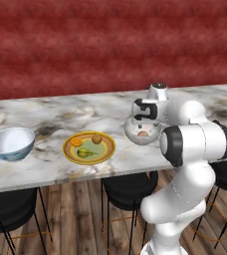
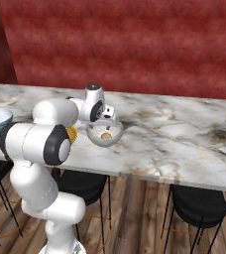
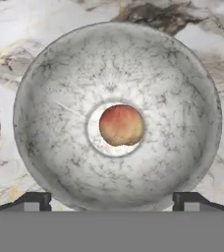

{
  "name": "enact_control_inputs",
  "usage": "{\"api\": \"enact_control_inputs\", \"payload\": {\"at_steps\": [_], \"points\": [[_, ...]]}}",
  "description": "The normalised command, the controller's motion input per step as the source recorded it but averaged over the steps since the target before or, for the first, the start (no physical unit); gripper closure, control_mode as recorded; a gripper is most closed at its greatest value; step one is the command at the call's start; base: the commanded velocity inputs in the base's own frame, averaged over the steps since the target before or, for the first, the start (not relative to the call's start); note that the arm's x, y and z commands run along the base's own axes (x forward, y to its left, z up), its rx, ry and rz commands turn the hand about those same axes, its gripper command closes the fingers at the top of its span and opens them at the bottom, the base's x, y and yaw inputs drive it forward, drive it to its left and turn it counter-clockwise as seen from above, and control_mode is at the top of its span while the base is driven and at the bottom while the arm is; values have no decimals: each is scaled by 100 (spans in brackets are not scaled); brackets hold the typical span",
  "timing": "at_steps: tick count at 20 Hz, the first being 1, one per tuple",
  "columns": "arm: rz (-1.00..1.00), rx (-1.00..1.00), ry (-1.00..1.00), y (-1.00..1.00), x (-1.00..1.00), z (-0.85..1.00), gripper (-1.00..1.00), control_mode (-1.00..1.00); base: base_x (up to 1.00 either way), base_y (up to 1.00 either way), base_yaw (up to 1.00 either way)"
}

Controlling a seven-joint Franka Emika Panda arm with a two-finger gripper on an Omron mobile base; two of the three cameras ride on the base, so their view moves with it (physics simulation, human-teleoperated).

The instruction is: Take the fruits from the plate on the dining counter and place two fruits in each bowl.

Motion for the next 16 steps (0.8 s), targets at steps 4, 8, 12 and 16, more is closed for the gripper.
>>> {"api": "enact_control_inputs", "payload": {"at_steps": [4,8,12,16], "points": [[6,0,-10,29,-73,89,-100,-100,0,0,0],[22,0,-2,98,-46,36,-100,-100,0,0,0],[28,0,0,100,-33,34,-100,-100,0,0,0],[28,0,15,100,-6,11,-100,-100,0,0,0]]}}
